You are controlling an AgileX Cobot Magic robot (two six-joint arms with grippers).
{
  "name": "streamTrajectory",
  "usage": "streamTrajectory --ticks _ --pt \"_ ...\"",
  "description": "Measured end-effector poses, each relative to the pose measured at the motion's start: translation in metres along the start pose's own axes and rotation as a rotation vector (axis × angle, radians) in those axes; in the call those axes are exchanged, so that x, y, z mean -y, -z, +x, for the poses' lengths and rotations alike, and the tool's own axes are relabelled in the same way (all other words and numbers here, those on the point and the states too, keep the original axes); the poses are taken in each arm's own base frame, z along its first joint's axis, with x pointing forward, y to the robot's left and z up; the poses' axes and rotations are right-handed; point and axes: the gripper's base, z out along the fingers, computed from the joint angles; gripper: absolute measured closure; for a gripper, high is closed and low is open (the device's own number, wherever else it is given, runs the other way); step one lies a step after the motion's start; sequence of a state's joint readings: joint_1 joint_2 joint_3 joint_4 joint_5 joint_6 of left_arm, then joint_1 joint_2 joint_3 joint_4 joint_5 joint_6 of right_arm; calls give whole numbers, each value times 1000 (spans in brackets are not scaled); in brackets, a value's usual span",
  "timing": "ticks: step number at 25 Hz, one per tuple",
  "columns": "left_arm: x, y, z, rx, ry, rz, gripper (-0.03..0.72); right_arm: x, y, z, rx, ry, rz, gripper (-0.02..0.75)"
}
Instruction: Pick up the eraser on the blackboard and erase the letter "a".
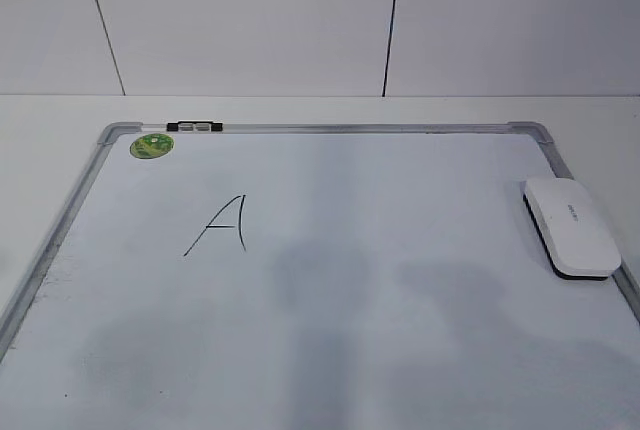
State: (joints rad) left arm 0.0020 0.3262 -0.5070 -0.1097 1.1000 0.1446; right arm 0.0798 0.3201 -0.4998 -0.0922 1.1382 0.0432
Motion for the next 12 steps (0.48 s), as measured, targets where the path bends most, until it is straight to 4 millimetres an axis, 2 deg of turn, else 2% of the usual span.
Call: streamTrajectory --ticks 6,12 --pt "4 22 17 181 -15 -21 274 3 15 12 121 -52 41 145" --pt "6 34 29 286 -23 -29 275 3 29 27 256 -78 66 145"
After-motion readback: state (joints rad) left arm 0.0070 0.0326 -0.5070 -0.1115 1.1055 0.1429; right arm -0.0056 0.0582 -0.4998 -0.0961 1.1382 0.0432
